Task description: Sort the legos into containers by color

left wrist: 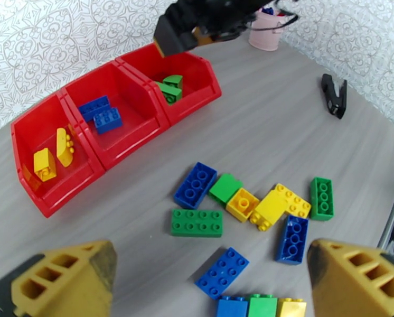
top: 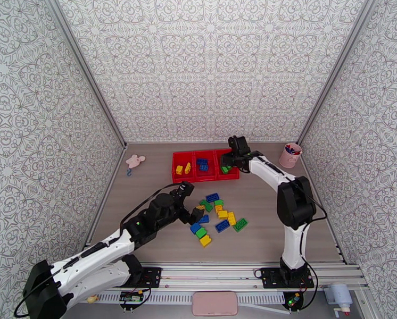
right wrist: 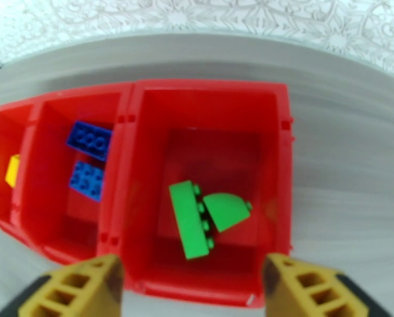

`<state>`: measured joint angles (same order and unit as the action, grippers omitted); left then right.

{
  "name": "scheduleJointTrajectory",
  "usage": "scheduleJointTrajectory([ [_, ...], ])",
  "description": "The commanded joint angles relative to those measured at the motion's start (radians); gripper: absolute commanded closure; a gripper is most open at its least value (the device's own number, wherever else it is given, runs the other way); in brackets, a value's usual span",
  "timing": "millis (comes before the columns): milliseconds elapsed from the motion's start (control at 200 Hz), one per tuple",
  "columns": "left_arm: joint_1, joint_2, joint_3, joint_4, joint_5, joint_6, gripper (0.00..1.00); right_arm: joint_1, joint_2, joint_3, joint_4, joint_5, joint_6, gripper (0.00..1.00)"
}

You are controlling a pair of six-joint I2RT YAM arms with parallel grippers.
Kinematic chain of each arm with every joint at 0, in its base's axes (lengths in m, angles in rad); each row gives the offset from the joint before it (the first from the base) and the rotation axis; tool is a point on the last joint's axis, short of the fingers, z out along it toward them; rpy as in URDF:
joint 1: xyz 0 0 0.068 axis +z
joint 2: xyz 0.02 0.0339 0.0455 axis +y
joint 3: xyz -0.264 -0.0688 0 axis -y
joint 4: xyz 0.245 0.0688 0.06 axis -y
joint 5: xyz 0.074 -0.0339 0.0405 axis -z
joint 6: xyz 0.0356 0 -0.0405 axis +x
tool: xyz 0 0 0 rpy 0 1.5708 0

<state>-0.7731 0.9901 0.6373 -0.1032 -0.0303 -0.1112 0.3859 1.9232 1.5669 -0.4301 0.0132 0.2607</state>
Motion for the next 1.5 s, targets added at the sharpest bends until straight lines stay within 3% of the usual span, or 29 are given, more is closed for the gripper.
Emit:
scheduleJointTrajectory([
  [0, 0.037, 0.062, 0.086, -0.124, 0.027, 0.029, 0.0, -0.006, -0.121, -0.116, 0.032, -0.014, -0.022, 0.2],
  [60, 0.056, 0.104, 0.119, -0.164, 0.078, 0.053, 0.0, -0.006, -0.186, -0.191, 0.05, -0.013, -0.024, 0.17],
  [405, 0.064, 0.356, 0.295, -0.344, 0.09, 0.087, 0.0, -0.006, -0.506, -0.515, 0.024, -0.085, -0.007, 0.12],
  [485, 0.06, 0.401, 0.324, -0.351, 0.099, 0.065, 0.0, -0.006, -0.56, -0.549, -0.015, -0.145, -0.061, 0.11],
  [600, 0.053, 0.483, 0.375, -0.383, 0.115, 0.047, 0.0, -0.005, -0.611, -0.565, -0.111, -0.13, -0.139, 0.1],
  [1150, 0.036, 0.859, 0.558, -0.378, 0.083, 0.023, 0.0, -0.005, -0.638, -0.594, -0.126, -0.174, -0.107, 0.1],
  [1496, 0.04, 0.919, 0.55, -0.346, 0.049, 0.013, 0.02, -0.006, -0.654, -0.606, -0.136, -0.156, -0.128, 0.1],
])
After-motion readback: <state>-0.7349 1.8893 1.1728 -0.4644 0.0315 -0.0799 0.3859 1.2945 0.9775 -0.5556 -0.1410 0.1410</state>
